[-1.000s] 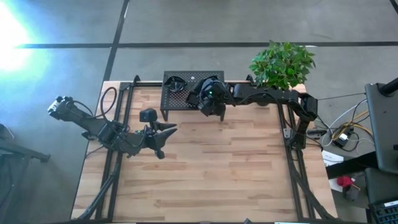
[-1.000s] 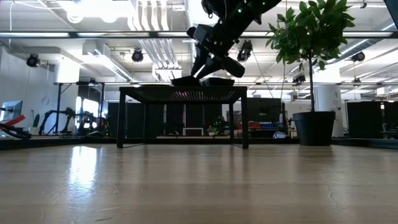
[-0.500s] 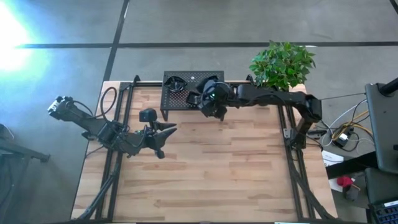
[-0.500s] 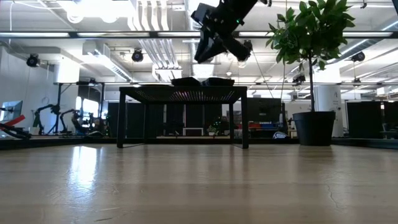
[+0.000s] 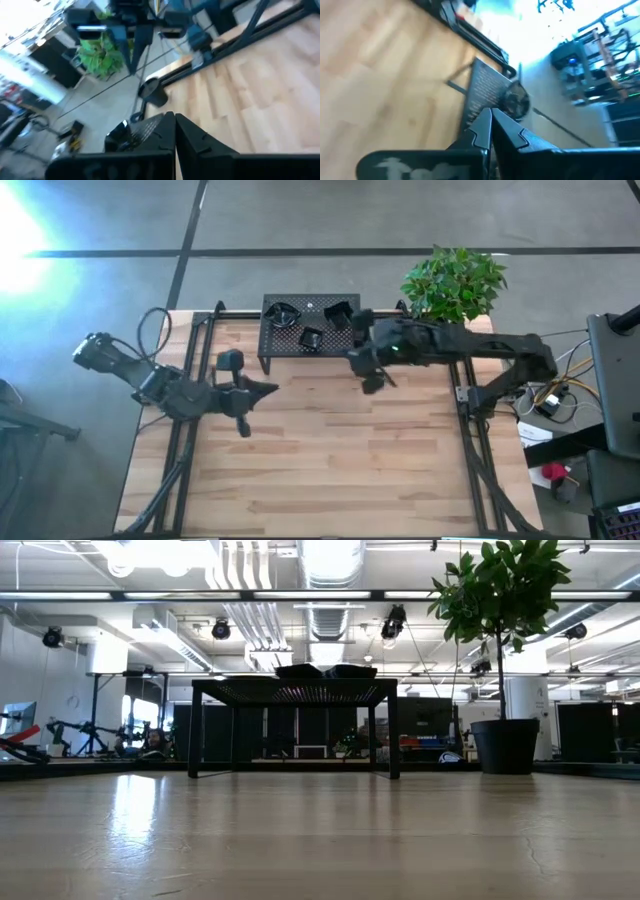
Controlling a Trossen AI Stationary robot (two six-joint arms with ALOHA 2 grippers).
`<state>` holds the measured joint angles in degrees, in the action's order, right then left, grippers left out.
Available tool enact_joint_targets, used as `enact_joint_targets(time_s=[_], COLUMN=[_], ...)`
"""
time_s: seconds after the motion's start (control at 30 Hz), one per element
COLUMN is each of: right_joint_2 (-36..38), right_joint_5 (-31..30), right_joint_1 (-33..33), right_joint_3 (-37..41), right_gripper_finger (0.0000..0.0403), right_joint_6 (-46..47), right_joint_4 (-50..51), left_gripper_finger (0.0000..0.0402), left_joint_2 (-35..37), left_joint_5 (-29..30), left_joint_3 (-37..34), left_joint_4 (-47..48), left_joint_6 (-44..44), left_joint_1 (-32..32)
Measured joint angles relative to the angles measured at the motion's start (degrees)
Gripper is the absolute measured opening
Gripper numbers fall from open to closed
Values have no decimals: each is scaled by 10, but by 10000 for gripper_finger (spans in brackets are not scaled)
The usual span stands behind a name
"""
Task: Pick & Place Mini shaped plates
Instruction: Return to Home Position
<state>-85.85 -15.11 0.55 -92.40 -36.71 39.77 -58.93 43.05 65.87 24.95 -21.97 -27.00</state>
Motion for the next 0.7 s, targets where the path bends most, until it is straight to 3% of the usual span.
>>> enact_joint_targets(time_s=[0.17, 0.4, 0.7], right_joint_2=[53, 119, 189], right_joint_5=[0, 11, 67], right_joint_1=[-62, -143, -198], right_joint_3=[0, 5, 35], right_gripper_finger=[8, 8, 8], right_joint_6=[122, 215, 263], right_joint_4=[36, 74, 83], left_gripper_finger=[1, 0, 0], left_joint_2=[50, 129, 247], left_joint_5=[-24, -127, -136], left_joint_3=[-3, -14, -91], left_joint_4=[11, 41, 14], left_joint_6=[19, 42, 50], left_joint_1=[0, 0, 0])
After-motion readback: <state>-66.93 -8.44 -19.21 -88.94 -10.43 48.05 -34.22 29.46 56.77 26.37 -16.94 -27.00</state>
